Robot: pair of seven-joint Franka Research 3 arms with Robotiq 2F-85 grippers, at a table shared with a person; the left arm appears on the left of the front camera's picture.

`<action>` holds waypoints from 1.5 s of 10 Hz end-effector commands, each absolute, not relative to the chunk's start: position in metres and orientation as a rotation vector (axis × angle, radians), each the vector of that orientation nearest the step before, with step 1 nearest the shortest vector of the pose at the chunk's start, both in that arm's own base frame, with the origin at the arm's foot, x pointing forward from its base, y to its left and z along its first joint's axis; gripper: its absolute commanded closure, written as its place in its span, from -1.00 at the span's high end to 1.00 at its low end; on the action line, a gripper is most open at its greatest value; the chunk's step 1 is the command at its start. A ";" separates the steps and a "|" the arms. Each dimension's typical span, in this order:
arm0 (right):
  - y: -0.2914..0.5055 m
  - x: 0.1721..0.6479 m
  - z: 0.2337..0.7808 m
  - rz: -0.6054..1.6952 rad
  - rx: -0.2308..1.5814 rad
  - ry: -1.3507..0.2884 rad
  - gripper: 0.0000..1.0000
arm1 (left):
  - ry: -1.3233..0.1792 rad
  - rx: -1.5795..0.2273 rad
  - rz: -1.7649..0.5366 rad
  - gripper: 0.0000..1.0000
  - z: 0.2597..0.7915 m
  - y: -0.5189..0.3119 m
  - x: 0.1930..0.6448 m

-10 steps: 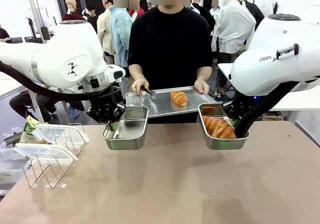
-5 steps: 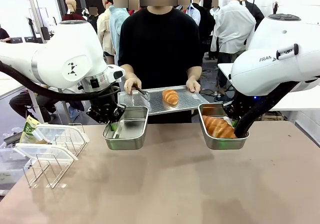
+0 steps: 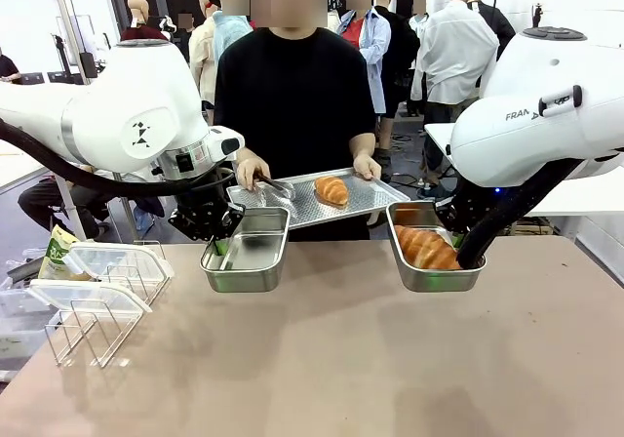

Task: Place the bread in airtight containers.
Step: Once an object is inside an Airtight Container , place the container in the center of the table.

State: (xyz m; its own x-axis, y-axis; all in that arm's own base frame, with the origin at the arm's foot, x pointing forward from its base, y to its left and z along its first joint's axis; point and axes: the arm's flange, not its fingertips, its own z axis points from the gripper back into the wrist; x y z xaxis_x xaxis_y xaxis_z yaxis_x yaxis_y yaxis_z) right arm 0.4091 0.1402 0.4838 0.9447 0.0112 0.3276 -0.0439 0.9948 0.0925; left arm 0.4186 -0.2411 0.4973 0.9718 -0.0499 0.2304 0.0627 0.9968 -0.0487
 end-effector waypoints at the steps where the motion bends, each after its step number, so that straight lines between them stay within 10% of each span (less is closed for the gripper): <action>1: 0.141 0.408 0.486 0.021 0.105 -0.337 -1.00 | -0.237 -0.059 -0.055 -1.00 0.501 -0.240 0.420; 15: 0.149 0.425 0.457 0.009 0.106 -0.247 -1.00 | -0.237 -0.059 -0.055 -1.00 0.501 -0.240 0.420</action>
State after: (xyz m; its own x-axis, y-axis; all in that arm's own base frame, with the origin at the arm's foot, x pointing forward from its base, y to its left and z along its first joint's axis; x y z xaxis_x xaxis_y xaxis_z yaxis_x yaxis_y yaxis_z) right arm 0.4103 0.1451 0.4715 0.9560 0.0202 0.2927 -0.0466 0.9954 0.0835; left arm 0.4185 -0.2412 0.4973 0.9718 -0.0501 0.2306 0.0629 0.9968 -0.0487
